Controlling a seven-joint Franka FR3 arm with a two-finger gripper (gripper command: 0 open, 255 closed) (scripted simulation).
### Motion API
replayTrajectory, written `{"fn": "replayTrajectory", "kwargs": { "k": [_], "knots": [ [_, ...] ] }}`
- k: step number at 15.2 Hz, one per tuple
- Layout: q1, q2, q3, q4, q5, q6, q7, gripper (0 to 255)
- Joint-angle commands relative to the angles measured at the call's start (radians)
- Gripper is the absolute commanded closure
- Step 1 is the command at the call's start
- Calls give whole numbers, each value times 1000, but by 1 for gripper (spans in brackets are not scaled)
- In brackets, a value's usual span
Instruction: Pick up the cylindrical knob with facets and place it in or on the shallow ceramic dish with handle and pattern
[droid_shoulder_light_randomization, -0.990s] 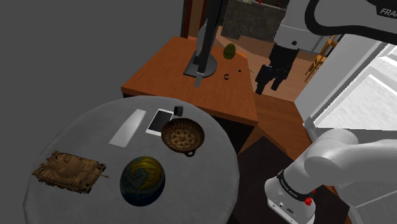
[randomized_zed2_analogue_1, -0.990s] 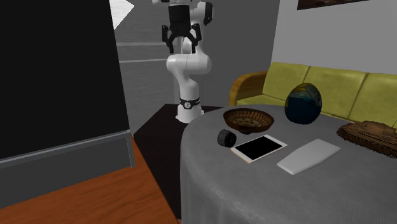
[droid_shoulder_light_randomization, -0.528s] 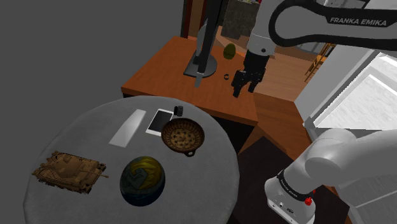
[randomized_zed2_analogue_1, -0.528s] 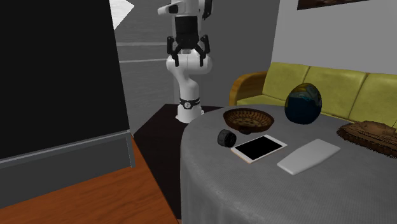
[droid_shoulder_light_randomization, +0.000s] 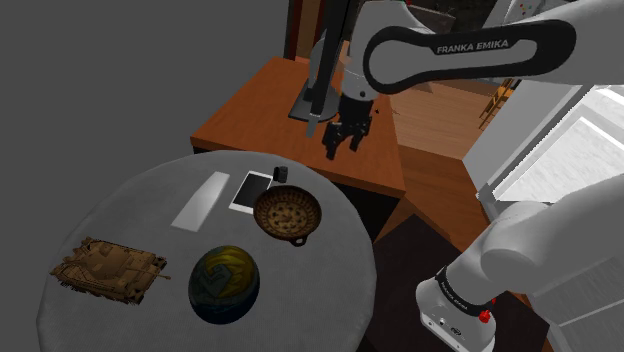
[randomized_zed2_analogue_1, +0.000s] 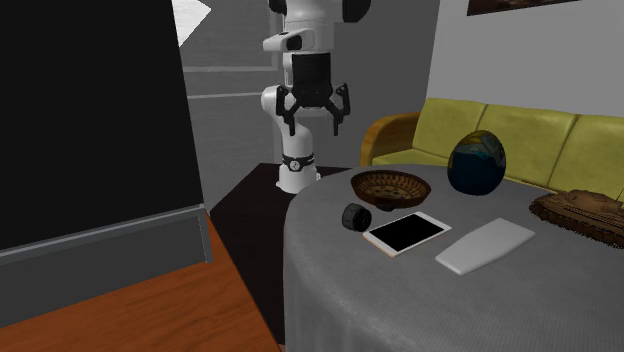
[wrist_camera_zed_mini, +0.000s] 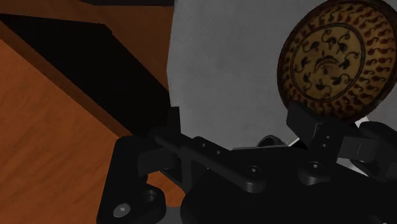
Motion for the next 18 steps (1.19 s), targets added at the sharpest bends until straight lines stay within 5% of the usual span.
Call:
{"fn": "replayTrajectory", "kwargs": {
  "k": [1,13,18],
  "knots": [
    [5,76,16,28,-7,52,2,0],
    [62,507,85,318,-116,206,60,0],
    [65,537,84,285,-125,268,67,0]
  ]
}}
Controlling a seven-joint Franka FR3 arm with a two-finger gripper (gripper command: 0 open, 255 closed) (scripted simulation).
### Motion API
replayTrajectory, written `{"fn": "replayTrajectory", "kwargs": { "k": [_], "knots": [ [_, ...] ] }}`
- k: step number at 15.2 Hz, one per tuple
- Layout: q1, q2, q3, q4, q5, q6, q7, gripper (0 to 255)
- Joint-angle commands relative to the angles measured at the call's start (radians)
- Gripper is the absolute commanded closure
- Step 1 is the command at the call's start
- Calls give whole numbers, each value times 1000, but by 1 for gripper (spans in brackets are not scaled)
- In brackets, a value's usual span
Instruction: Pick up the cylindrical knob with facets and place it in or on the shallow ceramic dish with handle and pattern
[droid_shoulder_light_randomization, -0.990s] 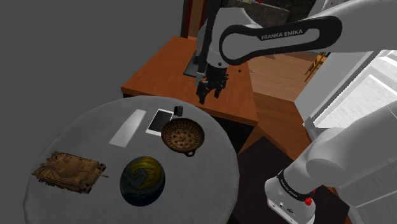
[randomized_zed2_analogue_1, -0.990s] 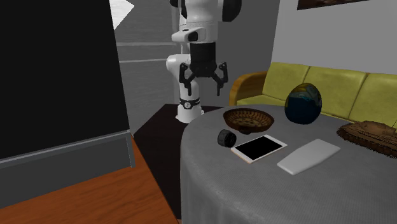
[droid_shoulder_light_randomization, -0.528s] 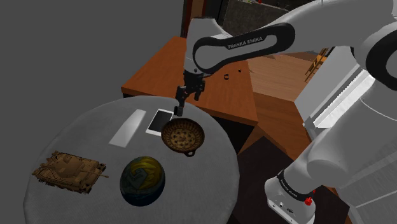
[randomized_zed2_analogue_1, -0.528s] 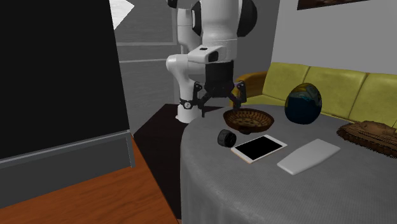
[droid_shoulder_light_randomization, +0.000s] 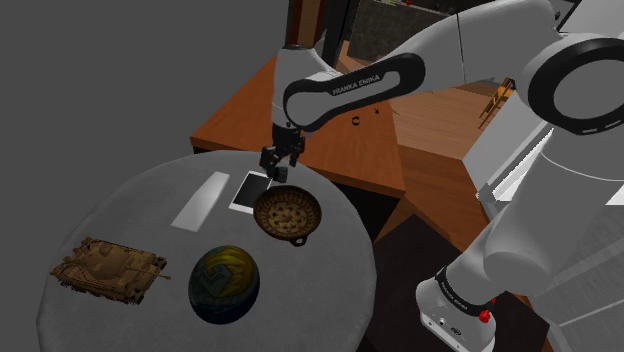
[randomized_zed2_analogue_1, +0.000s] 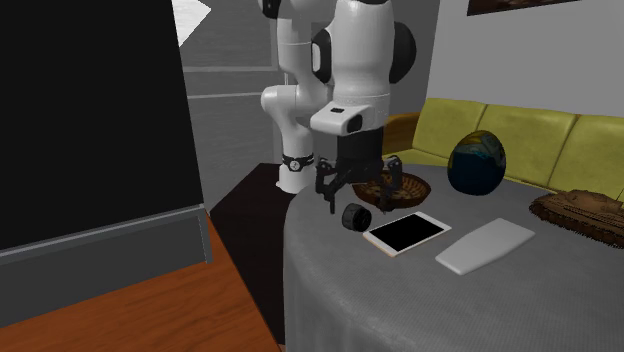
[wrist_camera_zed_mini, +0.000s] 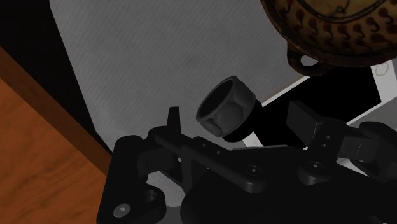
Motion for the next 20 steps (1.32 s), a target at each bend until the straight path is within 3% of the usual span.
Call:
{"fn": "replayTrajectory", "kwargs": {
  "k": [1,10,11,20],
  "knots": [
    [2,11,0,-15,-4,26,3,0],
    [3,22,-1,-24,-7,45,5,0],
    [3,22,-1,-24,-7,45,5,255],
    [3,22,-1,-24,-7,45,5,255]
  ]
}}
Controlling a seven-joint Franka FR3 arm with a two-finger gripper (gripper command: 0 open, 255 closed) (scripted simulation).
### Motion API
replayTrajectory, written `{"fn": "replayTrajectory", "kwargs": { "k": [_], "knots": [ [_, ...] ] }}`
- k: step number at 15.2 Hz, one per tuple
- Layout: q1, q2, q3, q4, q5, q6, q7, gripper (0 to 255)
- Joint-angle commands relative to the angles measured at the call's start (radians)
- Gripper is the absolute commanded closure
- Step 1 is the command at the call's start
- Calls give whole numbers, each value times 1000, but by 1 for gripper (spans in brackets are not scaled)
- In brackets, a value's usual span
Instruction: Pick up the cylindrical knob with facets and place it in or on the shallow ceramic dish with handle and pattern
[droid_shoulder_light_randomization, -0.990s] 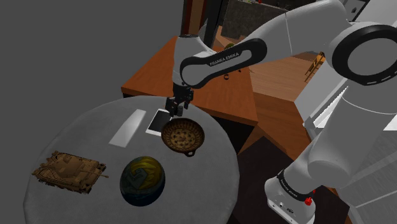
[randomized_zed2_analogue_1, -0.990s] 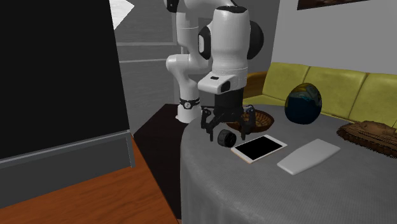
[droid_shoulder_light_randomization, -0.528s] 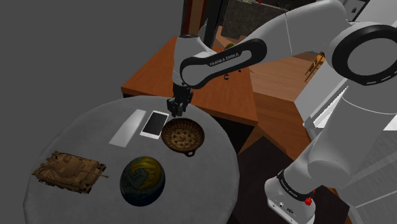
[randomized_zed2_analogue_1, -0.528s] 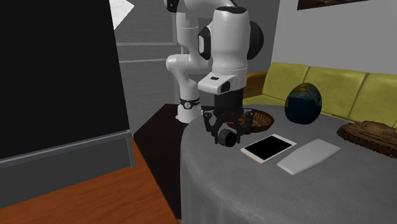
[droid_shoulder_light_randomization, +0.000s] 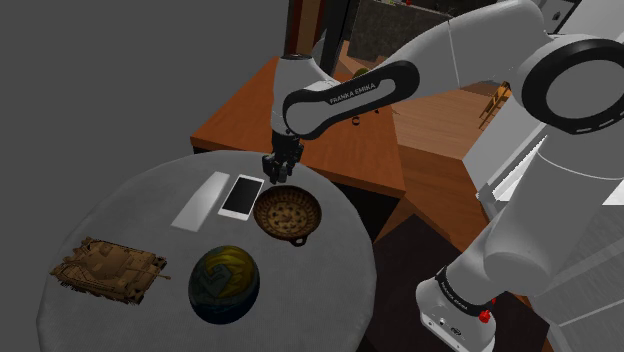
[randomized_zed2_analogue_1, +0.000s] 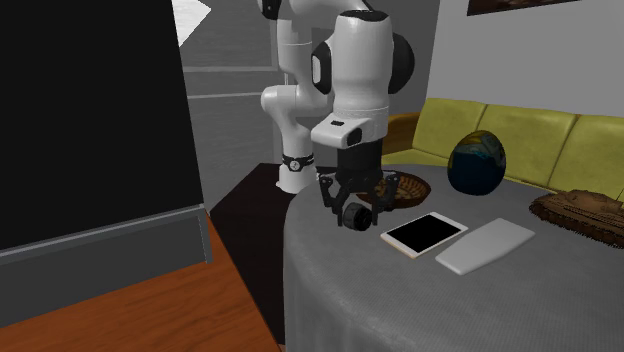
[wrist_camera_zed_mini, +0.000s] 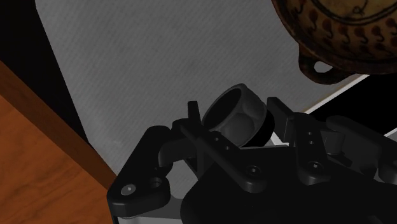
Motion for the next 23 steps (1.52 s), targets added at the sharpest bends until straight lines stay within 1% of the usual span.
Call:
{"fn": "replayTrajectory", "kwargs": {
  "k": [1,12,23],
  "knots": [
    [-1,-7,1,5,2,-12,-1,255],
    [-6,-76,5,73,24,-146,-11,255],
    [-9,-120,6,166,36,-282,-16,255]
  ]
}}
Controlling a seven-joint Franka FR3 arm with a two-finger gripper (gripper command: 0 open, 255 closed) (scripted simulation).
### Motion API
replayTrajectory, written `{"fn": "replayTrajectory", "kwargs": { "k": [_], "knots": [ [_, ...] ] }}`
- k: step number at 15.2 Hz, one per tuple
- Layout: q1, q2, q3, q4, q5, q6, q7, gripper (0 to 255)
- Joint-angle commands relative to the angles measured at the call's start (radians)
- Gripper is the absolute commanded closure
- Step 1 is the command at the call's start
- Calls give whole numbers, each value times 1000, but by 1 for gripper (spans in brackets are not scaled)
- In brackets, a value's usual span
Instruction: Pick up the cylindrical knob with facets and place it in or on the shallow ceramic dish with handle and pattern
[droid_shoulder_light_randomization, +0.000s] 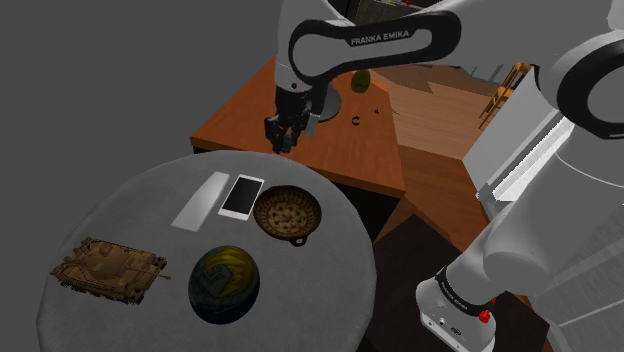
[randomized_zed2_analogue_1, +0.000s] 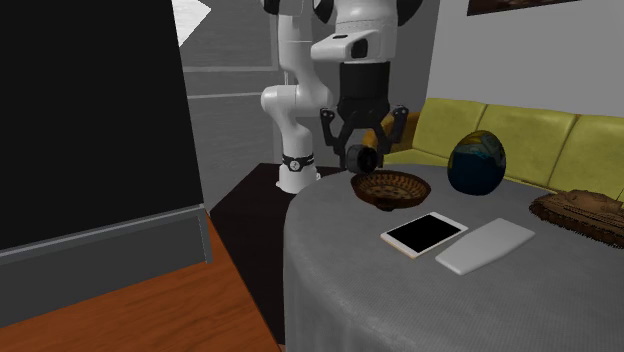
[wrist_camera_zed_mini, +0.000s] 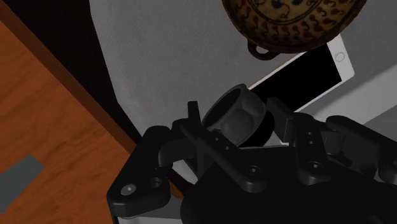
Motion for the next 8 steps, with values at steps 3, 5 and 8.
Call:
{"fn": "replayTrajectory", "kwargs": {
  "k": [3,5,8],
  "knots": [
    [22,-81,23,-88,25,12,36,255],
    [39,-129,40,-146,43,25,62,255],
    [66,-198,67,-224,71,40,102,255]
  ]
}}
